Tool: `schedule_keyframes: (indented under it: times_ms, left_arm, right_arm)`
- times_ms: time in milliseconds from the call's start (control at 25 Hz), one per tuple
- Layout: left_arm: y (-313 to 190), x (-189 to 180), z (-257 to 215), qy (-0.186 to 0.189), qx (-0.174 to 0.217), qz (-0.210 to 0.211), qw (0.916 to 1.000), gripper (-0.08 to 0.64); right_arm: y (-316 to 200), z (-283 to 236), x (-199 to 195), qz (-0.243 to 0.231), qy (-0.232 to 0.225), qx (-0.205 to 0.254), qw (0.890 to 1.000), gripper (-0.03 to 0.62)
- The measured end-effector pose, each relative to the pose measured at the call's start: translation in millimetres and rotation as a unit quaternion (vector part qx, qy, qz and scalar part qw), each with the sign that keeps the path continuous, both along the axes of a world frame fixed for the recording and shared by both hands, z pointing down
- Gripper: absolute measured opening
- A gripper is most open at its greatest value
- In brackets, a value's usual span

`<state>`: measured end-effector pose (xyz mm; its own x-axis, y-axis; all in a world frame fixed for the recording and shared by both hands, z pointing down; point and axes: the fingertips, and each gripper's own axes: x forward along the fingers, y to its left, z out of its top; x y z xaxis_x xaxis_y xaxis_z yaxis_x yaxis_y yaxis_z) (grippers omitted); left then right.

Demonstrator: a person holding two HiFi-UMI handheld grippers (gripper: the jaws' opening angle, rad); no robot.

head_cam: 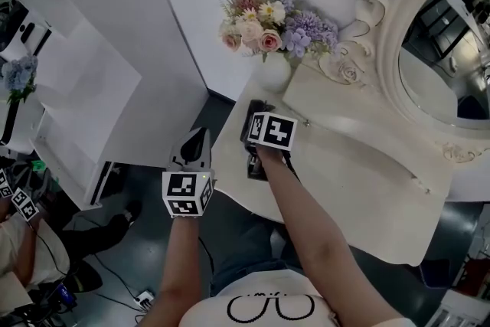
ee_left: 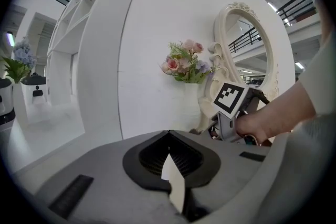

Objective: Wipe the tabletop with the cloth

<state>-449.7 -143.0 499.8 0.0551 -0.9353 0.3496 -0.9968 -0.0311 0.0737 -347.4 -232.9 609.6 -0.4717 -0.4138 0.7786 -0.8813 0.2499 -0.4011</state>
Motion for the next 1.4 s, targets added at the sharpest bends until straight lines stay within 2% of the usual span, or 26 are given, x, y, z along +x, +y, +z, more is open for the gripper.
schedule_keyframes:
  times_ms: [160, 320, 640, 920, 1400]
  left_arm:
    - [11.0, -9.5, 6.1, 0.003, -0.009, -0.017, 0.9998, -0.002]
    - [15.7, -9.0, 9.3, 0.005, -0.016, -0.020, 0.9997, -0.002]
    - [1.3, 17.3, -1.1, 0.009, -0.004, -0.003, 0.9999, -0.002]
    - [-6.6, 69.0, -20.3, 0.010, 0.015, 0.021, 0.9996, -0.002]
    - [5.2, 189.1, -59.6, 0.018, 0.048, 0.082, 0.9954, -0.002]
  right_arm:
    - [2.1, 0.5, -26.6, -0.021, -0.021, -0.009, 1.000, 0.080]
    - [8.1, -4.6, -41.7, -0.034, -0.078, -0.018, 0.996, 0.080]
    - [18.4, -44.7, -15.5, -0.050, -0.164, 0.023, 0.985, 0.080]
    - [30.1, -87.6, 43.6, -0.050, -0.189, 0.073, 0.978, 0.080]
    - [74.2, -148.4, 200.0, -0.012, -0.187, 0.160, 0.969, 0.080]
